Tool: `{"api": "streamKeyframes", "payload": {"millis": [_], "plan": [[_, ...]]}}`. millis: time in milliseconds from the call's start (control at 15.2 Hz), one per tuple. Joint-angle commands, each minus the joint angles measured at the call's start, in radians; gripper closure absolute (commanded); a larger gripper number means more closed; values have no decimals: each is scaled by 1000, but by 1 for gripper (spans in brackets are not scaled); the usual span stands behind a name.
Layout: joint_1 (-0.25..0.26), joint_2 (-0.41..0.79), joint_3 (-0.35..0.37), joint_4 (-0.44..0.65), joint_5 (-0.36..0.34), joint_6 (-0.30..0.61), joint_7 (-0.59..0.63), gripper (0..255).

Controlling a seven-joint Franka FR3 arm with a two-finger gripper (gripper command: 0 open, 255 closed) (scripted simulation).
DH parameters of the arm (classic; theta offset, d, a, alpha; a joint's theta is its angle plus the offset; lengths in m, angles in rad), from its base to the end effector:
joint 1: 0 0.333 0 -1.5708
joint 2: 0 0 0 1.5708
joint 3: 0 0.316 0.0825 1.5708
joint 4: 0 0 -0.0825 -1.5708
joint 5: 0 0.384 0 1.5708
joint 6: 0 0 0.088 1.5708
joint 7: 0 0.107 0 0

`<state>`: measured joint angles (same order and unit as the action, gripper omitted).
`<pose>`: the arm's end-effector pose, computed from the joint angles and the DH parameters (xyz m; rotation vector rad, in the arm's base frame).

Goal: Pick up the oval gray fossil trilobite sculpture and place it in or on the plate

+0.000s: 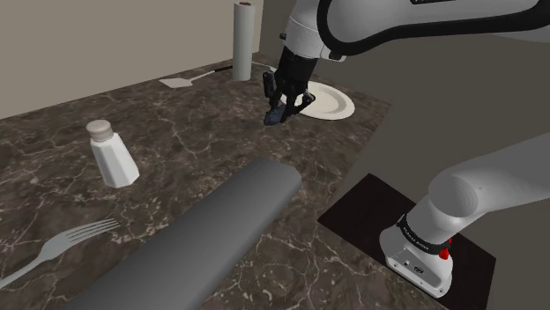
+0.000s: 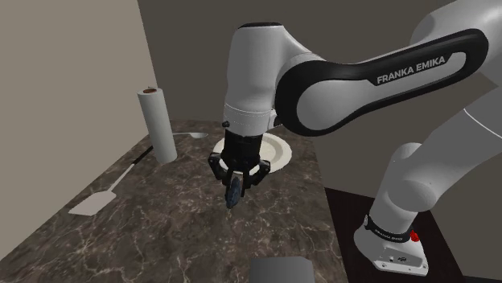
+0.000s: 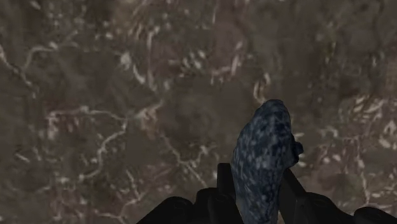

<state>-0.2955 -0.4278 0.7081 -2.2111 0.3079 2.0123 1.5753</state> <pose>0.4117 0.2333 0.5175 -2.3944 1.8244 -0.1074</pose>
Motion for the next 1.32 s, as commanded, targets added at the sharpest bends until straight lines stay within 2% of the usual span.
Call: {"api": "streamKeyframes", "payload": {"millis": [0, 132, 1254], "plan": [[0, 0, 0, 0, 0, 0, 0, 255], [0, 0, 0, 0, 0, 0, 0, 255], [-15, 1, -42, 218, -29, -218, 15, 255]]}}
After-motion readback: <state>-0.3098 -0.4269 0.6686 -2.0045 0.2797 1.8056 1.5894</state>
